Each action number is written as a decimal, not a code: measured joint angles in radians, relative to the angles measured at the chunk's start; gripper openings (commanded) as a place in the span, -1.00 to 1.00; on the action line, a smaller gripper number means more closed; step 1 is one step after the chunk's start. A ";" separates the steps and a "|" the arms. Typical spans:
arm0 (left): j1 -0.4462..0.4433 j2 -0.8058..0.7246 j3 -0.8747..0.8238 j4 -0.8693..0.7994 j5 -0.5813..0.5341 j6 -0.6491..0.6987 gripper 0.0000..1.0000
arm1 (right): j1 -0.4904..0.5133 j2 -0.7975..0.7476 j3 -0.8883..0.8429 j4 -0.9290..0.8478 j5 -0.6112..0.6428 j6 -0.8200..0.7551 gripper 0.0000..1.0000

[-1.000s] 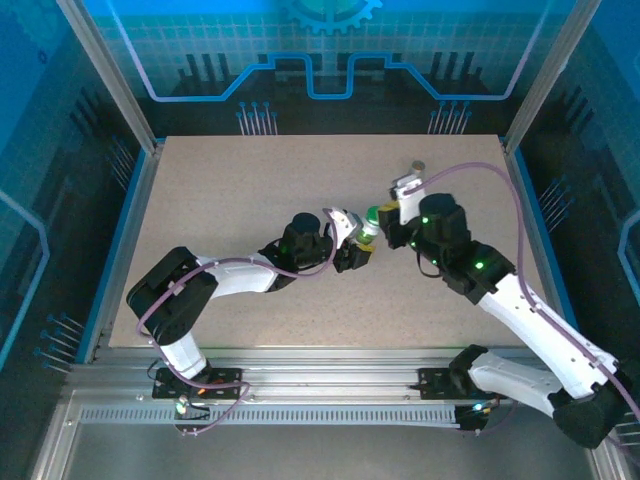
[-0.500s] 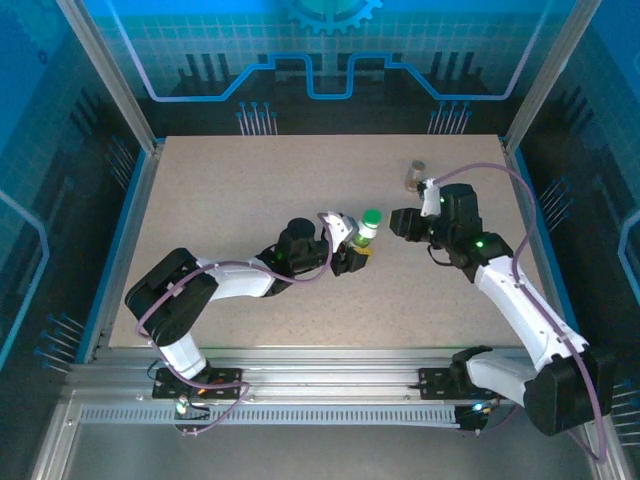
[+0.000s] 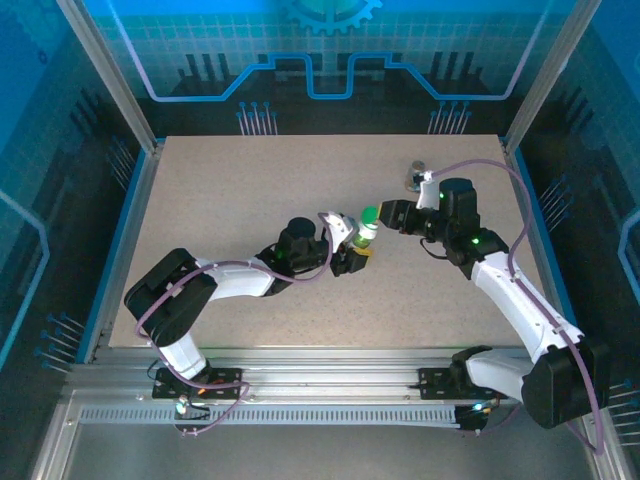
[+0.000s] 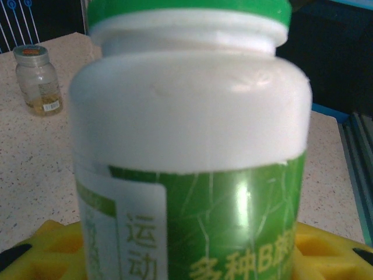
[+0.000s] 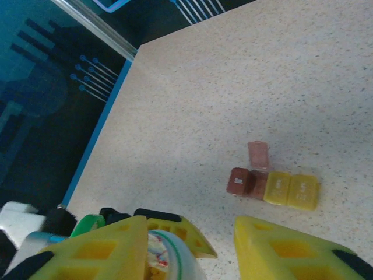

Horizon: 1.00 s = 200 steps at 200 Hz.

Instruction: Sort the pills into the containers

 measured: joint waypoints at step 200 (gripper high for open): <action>0.074 -0.139 -0.030 -0.401 -0.081 0.026 -1.00 | 0.004 -0.104 -0.057 -0.050 0.119 -0.248 0.24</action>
